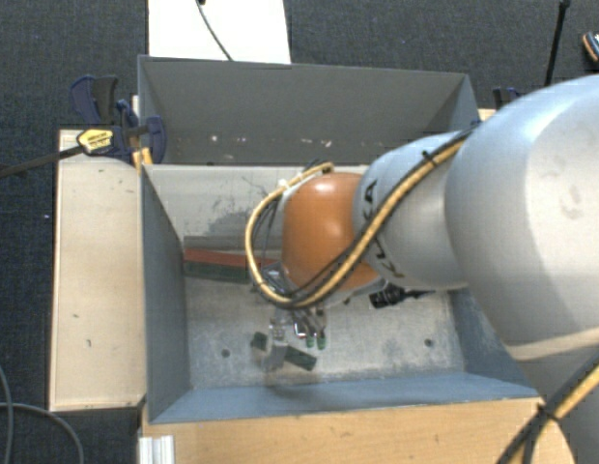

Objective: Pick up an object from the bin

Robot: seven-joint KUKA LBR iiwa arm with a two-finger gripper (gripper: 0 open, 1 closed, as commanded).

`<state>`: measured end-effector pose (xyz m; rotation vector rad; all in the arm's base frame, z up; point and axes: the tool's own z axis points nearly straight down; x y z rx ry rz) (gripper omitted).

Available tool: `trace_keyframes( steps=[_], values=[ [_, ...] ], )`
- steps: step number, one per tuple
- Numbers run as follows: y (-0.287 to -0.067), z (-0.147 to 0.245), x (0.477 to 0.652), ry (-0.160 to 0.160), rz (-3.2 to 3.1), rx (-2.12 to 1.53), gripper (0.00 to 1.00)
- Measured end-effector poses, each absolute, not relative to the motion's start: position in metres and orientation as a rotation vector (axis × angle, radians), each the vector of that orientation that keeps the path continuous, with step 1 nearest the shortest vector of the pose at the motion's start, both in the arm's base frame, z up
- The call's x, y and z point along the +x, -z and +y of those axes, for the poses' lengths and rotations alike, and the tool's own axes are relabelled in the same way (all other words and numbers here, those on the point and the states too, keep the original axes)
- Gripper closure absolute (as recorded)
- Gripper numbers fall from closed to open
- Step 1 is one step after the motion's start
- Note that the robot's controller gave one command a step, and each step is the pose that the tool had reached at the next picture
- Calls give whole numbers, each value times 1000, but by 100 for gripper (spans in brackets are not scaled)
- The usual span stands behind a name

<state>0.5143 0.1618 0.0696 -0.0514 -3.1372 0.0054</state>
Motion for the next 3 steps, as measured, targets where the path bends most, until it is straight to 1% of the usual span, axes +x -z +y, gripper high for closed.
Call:
trace_keyframes(
  steps=[1, 2, 3],
  values=[
    [-70, 166, 516, 1, -3142, -56, 100],
    [-70, 166, 516, 1, -3141, -61, 0],
    [-70, 79, 517, -4, -3139, -100, 0]
  ],
)
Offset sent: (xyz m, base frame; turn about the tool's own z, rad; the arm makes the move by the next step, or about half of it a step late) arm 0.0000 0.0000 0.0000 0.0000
